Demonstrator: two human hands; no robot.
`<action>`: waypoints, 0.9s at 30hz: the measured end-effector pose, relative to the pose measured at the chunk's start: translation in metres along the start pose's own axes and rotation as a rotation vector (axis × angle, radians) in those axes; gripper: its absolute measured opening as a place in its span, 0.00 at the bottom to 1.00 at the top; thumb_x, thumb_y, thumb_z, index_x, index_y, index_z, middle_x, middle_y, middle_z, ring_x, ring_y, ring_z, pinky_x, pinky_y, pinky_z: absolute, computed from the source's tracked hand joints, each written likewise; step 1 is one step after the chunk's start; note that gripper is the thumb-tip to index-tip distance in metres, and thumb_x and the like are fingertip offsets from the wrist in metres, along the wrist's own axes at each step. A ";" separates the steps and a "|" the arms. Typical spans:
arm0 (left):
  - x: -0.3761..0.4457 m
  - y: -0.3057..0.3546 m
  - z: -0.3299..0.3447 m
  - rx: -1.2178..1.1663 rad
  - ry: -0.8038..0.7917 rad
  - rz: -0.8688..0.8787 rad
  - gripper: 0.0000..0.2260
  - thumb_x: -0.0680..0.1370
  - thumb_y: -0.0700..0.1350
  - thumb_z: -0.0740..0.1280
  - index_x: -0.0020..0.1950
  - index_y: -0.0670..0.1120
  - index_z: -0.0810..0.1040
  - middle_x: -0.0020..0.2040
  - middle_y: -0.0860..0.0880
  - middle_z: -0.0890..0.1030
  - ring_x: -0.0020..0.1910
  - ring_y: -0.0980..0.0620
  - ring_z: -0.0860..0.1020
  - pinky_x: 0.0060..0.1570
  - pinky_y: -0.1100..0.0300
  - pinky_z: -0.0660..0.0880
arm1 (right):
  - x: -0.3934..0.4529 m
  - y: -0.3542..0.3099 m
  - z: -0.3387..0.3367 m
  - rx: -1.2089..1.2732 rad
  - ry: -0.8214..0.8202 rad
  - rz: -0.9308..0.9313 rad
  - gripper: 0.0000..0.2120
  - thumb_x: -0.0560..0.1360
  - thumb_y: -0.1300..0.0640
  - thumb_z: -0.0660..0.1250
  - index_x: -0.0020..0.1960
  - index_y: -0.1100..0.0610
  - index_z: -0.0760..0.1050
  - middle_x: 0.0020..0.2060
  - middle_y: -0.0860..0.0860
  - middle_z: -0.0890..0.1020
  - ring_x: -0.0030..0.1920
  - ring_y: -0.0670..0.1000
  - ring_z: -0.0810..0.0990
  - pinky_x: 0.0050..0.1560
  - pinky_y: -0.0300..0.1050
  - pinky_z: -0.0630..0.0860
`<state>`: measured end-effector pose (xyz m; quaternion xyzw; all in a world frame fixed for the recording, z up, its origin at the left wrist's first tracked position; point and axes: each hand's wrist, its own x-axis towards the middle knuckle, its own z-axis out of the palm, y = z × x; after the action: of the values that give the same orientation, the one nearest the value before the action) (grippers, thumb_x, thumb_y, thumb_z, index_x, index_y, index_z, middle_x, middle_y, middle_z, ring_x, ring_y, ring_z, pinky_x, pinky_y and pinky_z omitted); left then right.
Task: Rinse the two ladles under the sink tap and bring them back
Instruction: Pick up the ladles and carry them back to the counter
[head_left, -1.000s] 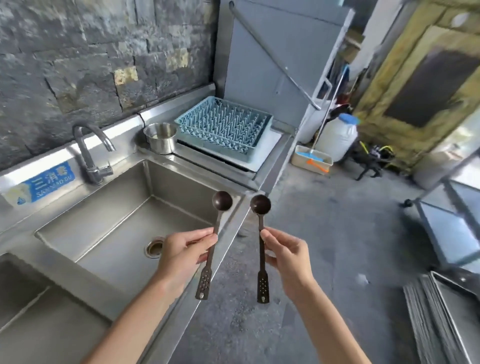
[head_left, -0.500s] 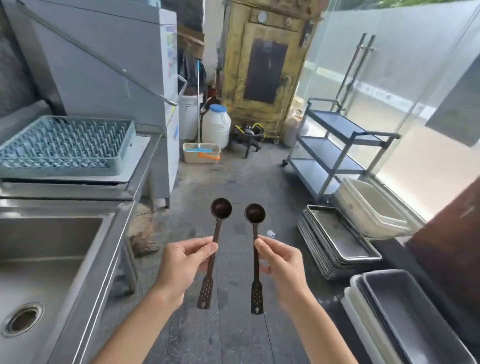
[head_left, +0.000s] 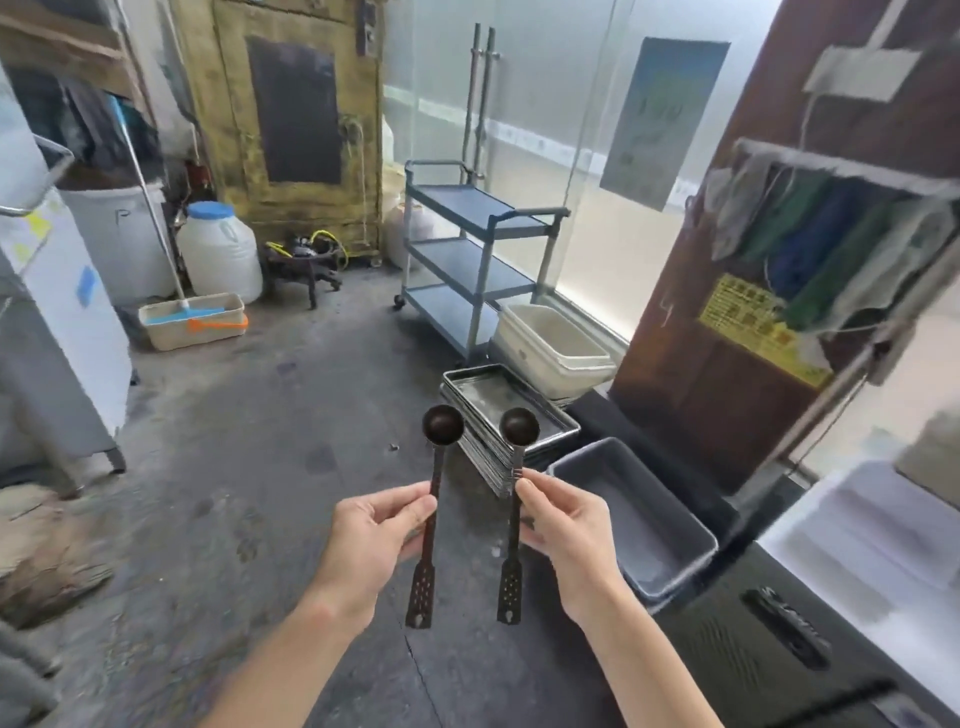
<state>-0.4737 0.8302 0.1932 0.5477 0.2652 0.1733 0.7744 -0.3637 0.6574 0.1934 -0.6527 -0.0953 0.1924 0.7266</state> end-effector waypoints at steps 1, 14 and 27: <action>0.005 -0.005 0.015 0.014 -0.029 -0.015 0.10 0.77 0.35 0.71 0.56 0.41 0.85 0.48 0.43 0.88 0.48 0.48 0.87 0.44 0.61 0.83 | 0.002 -0.001 -0.017 0.005 0.036 0.002 0.08 0.81 0.61 0.70 0.57 0.56 0.86 0.46 0.53 0.90 0.42 0.49 0.89 0.40 0.41 0.84; 0.074 -0.069 0.241 0.221 -0.412 -0.105 0.08 0.77 0.36 0.72 0.54 0.45 0.86 0.46 0.47 0.89 0.45 0.54 0.86 0.45 0.61 0.82 | 0.030 -0.009 -0.229 0.026 0.554 0.003 0.06 0.79 0.55 0.73 0.53 0.49 0.88 0.43 0.44 0.89 0.46 0.43 0.88 0.39 0.33 0.81; 0.168 -0.139 0.477 0.404 -0.690 -0.167 0.08 0.75 0.40 0.74 0.51 0.52 0.86 0.47 0.54 0.88 0.48 0.53 0.86 0.49 0.59 0.83 | 0.109 -0.027 -0.416 0.037 0.947 0.106 0.03 0.78 0.51 0.73 0.50 0.46 0.86 0.46 0.41 0.88 0.52 0.48 0.86 0.40 0.31 0.81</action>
<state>-0.0561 0.5161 0.1489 0.6915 0.0622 -0.1396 0.7060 -0.0985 0.3203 0.1537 -0.6595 0.2834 -0.0877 0.6907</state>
